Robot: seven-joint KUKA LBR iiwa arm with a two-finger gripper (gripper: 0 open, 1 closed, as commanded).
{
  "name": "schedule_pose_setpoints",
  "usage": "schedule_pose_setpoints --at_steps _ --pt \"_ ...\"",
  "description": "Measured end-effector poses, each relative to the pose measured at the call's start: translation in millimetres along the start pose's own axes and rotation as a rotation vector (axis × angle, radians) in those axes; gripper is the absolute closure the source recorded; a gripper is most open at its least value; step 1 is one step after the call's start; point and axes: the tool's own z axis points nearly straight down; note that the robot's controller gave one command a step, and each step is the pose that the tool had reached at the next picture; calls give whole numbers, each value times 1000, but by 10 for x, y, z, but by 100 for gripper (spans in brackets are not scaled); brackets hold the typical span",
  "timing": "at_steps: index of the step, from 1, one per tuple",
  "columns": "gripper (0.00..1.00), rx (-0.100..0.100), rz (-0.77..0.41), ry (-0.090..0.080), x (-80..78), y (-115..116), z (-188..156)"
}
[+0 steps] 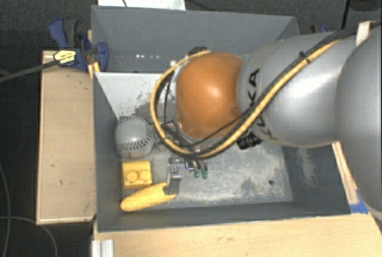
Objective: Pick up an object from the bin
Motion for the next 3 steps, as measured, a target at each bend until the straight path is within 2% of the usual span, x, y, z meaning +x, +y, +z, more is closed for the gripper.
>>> schedule_pose_setpoints --at_steps 1,2,3 --pt "0 -2 7 -8 -21 -12 -45" --pt "0 -2 57 -8 -187 -101 123" --pt "0 -2 -48 -10 -735 -136 333"
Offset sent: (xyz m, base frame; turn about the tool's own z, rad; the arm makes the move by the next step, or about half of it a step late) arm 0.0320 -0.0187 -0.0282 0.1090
